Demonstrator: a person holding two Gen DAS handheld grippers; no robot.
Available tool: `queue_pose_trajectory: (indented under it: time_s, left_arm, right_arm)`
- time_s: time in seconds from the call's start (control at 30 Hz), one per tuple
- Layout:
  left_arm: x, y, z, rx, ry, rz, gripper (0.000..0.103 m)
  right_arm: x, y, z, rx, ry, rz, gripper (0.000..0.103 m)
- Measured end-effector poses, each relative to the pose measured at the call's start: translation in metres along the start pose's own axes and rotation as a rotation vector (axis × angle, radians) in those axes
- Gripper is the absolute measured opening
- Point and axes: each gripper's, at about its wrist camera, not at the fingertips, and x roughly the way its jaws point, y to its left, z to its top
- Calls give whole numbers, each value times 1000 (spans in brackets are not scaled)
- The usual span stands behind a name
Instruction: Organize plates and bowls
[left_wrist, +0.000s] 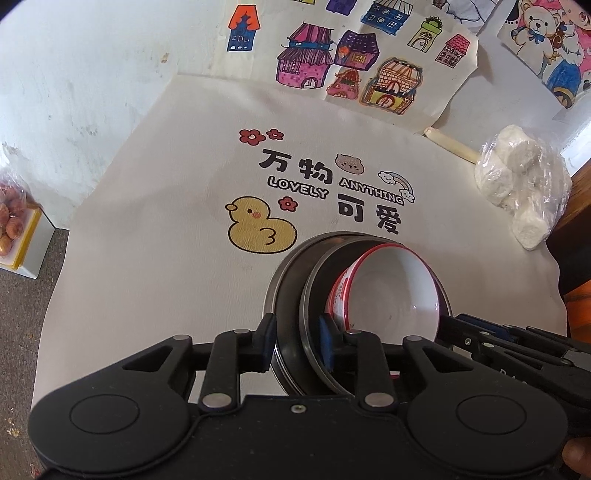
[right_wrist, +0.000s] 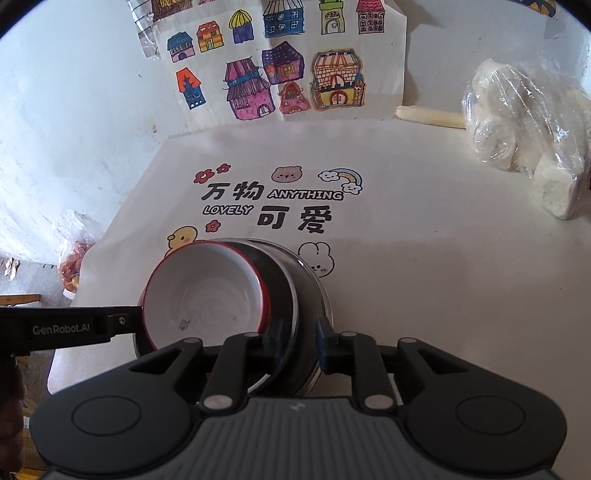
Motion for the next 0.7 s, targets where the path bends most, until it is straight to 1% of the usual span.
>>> queue_pose_trajectory:
  time_s: [0.07,0.17,0.2,0.3,0.33,0.37,0.43,0.47,0.53,0.57,0.6,0.63,0.7]
  left_arm:
    - [-1,0,0,1,0,3,28]
    - [-2,1,0,-6,-3,11,33]
    - [-3,0,0,-10,-3,15,37]
    - [-6,-1,0,-19,-8,39,43]
    - [-7,-1,0,-23,-9,49,46]
    - [-7,-2,0,-29,-10,60,47]
    - [-8,-3,0,-40,-11,79,51]
    - [-8,-4,0,-43,-11,89,52]
    - [-8,-6,0,-49,-11,114,59]
    - [-8,-7,1,-53,-10,130,62]
    - [-9,-7,1,-56,-14,145,67]
    - [-10,-8,1,-55,-20,158,70]
    - [-9,-9,2,-46,-20,177,73]
  right_arm:
    - [0,1,-1,-4,-1,1,21]
    - [0,4,-1,-16,3,5,21]
    - [0,4,0,-21,3,5,21]
    - [0,4,1,-40,8,9,22]
    - [0,3,1,-45,12,13,23]
    - [1,2,2,-51,13,17,25]
    - [1,-1,3,-58,10,23,34]
    - [2,-5,4,-55,9,26,37]
    - [3,-10,6,-48,10,39,43]
    - [3,-12,7,-47,11,44,44]
    - [3,-13,8,-50,11,50,46]
    - [4,-15,9,-52,12,53,50]
    - [4,-18,10,-53,12,57,54]
